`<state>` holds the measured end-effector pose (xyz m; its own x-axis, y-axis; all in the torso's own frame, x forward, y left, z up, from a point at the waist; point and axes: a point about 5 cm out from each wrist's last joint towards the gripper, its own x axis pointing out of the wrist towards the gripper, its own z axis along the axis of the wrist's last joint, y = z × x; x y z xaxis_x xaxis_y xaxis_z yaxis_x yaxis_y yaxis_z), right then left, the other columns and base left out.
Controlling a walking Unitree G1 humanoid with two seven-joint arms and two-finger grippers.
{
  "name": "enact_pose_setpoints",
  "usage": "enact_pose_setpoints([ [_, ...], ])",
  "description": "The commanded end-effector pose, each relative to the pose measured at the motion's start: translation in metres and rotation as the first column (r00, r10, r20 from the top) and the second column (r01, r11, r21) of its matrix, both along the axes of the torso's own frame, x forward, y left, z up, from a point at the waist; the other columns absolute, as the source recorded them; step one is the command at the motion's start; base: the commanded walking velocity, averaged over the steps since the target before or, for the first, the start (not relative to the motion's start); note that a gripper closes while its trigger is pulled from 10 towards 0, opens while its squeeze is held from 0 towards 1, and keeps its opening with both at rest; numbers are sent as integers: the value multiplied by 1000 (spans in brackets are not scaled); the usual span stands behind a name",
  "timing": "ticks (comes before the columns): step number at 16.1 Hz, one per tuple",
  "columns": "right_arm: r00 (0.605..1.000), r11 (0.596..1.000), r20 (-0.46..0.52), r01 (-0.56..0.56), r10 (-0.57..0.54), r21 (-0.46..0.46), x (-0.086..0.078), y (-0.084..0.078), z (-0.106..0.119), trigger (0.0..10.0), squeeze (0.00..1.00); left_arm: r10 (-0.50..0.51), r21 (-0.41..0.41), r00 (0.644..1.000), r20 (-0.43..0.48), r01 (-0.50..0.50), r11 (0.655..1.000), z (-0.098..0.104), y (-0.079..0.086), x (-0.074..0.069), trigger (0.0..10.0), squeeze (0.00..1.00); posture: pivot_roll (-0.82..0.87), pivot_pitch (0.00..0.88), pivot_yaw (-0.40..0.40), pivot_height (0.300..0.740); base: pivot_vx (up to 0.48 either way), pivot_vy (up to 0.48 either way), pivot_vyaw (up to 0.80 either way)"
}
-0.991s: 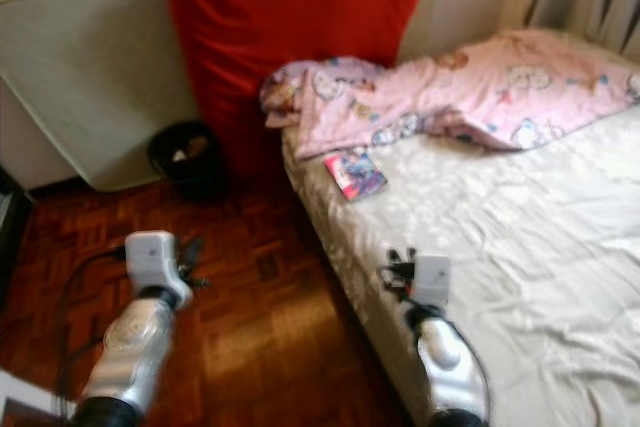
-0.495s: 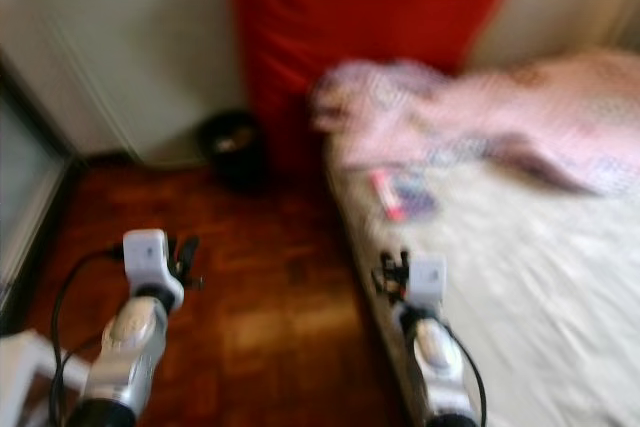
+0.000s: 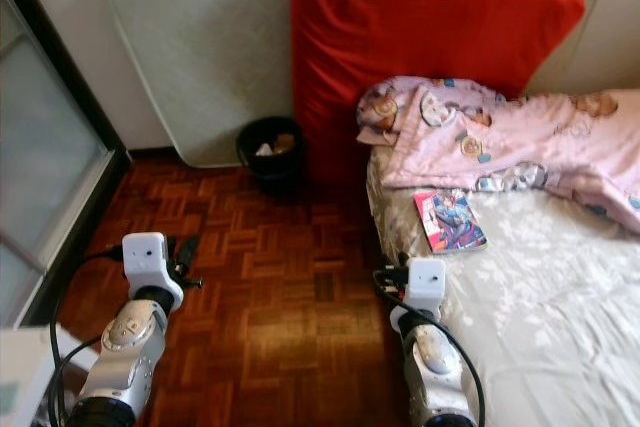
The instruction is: Clean up the room
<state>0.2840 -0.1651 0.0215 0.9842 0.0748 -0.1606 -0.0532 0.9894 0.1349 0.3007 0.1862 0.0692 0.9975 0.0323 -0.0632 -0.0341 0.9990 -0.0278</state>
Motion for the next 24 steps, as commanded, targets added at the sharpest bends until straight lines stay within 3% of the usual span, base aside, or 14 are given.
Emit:
enact_pose_setpoints([
  [1, 1000, 1000, 1, 20, -20, 0, 0, -6, 1, 10000, 0, -16, 5, 1000, -8, 16, 1000, -1, -4, 0, 10000, 0, -47, 30, 84, 740, 296, 0, 0],
  [14, 1000, 1000, -1, 17, -17, 22, 0, -2, -1, 10000, 0, -19, 6, 1000, -7, 19, 1000, -1, -2, 0, 10000, 0, -41, 27, 85, 740, 303, 0, 0],
  [17, 996, 999, -87, 35, -34, 17, -10, -6, -18, 10000, 0, -11, 34, 994, -108, 15, 999, -25, 7, -9, 10000, 0, -42, 28, 85, 740, 314, 0, 0],
  [19, 961, 995, -263, 97, -90, 12, -43, -16, -52, 10000, 0, -25, 73, 970, -243, 44, 996, -60, 13, -30, 10000, 0, -29, 28, 78, 740, 322, 0, 0],
  [22, 945, 995, -313, 101, -92, 11, -59, -16, -64, 10000, 0, -22, 58, 958, -286, 40, 998, -72, 15, -41, 10000, 0, -36, 28, 78, 740, 316, 0, 0],
  [24, 943, 995, -320, 101, -92, 10, -60, -15, -66, 10000, 0, -33, 42, 948, -316, 49, 998, -79, 11, -45, 10000, 0, -35, 28, 75, 740, 150, 0, 0],
])
